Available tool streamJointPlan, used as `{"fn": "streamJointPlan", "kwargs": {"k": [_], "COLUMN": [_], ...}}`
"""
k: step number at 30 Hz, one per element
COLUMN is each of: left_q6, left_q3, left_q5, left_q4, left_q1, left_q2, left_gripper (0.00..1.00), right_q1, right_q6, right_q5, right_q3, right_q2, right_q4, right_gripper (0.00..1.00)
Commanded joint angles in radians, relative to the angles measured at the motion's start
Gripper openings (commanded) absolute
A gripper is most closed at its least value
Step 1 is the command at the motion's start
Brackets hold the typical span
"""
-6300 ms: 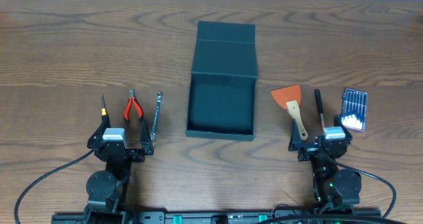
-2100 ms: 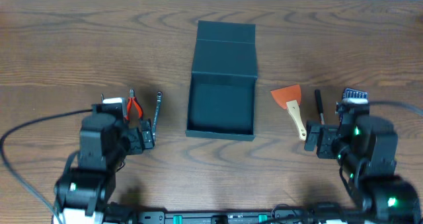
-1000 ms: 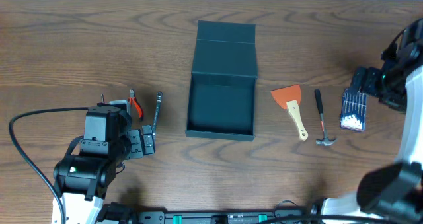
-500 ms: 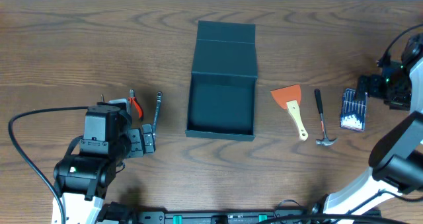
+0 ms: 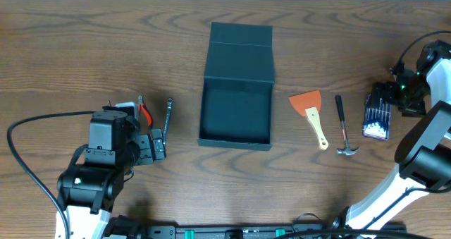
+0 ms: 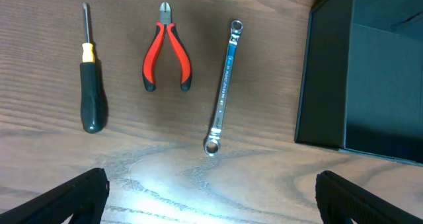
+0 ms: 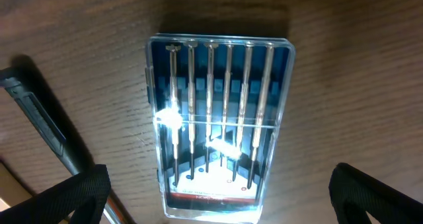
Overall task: Pack container
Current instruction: 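Lower the right gripper and grasp the clear precision screwdriver case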
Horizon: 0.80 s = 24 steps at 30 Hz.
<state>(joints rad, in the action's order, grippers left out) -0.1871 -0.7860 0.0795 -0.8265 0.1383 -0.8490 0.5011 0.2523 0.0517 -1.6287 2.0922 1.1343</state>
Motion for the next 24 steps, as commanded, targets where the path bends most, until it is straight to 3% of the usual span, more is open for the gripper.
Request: {"fn": "streamJointPlan", "kwargs": {"k": [1, 20, 24], "left_q6": [-0.01, -0.01, -0.01], "left_q3": [-0.019, -0.019, -0.019], "left_q5": [0.007, 0.007, 0.007], "left_q4": [0.002, 0.002, 0.002], "left_q1": [-0.004, -0.004, -0.004], "left_q2": [0.002, 0.002, 0.002], "left_gripper": [0.98, 0.99, 0.98], "right_q1": [0.001, 0.0, 0.0], "right_q6": [0.03, 0.029, 0.021], "right_q5": [0.032, 0.027, 0.028], "right_q3": [0.003, 0.187, 0.193], "right_q2": [0.036, 0.051, 0.051], "right_q4": [-0.004, -0.187, -0.192], "right_gripper": [0.99, 0.99, 0.88]}}
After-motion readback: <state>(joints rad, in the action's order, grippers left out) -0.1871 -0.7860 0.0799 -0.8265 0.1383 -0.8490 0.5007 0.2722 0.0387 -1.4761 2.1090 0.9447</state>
